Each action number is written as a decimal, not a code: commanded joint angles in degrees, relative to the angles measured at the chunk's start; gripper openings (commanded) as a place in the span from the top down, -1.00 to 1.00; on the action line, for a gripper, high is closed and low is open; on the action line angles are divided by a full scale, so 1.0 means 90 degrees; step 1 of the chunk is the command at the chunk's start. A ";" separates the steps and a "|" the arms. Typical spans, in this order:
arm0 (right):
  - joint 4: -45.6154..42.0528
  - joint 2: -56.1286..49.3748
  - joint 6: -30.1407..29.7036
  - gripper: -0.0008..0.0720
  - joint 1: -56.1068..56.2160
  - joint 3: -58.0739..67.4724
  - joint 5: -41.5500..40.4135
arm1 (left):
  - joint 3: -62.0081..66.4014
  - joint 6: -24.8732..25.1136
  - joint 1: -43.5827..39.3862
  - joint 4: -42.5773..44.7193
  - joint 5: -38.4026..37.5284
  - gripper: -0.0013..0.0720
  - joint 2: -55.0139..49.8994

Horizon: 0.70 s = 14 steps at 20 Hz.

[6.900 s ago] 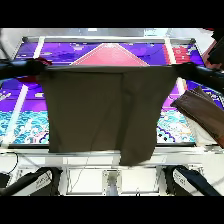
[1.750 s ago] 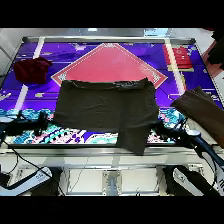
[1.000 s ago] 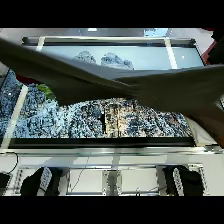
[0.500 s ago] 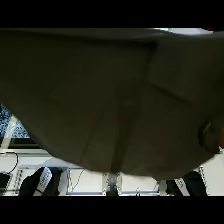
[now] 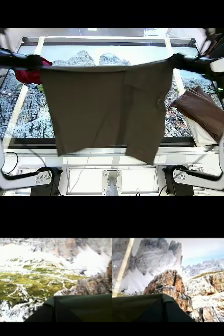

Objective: Fold the shirts.

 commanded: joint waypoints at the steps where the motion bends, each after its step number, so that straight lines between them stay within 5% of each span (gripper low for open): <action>1: 0.0017 -0.1061 -0.0109 0.92 0.0095 0.0007 -0.0631 | -0.0056 -0.0886 -0.0311 0.1022 0.1010 0.94 -0.1117; 14: -0.0452 -0.1605 -0.0124 0.91 0.0228 -0.0969 -0.0347 | -0.1103 -0.0780 -0.0357 0.0746 0.0415 0.93 -0.1416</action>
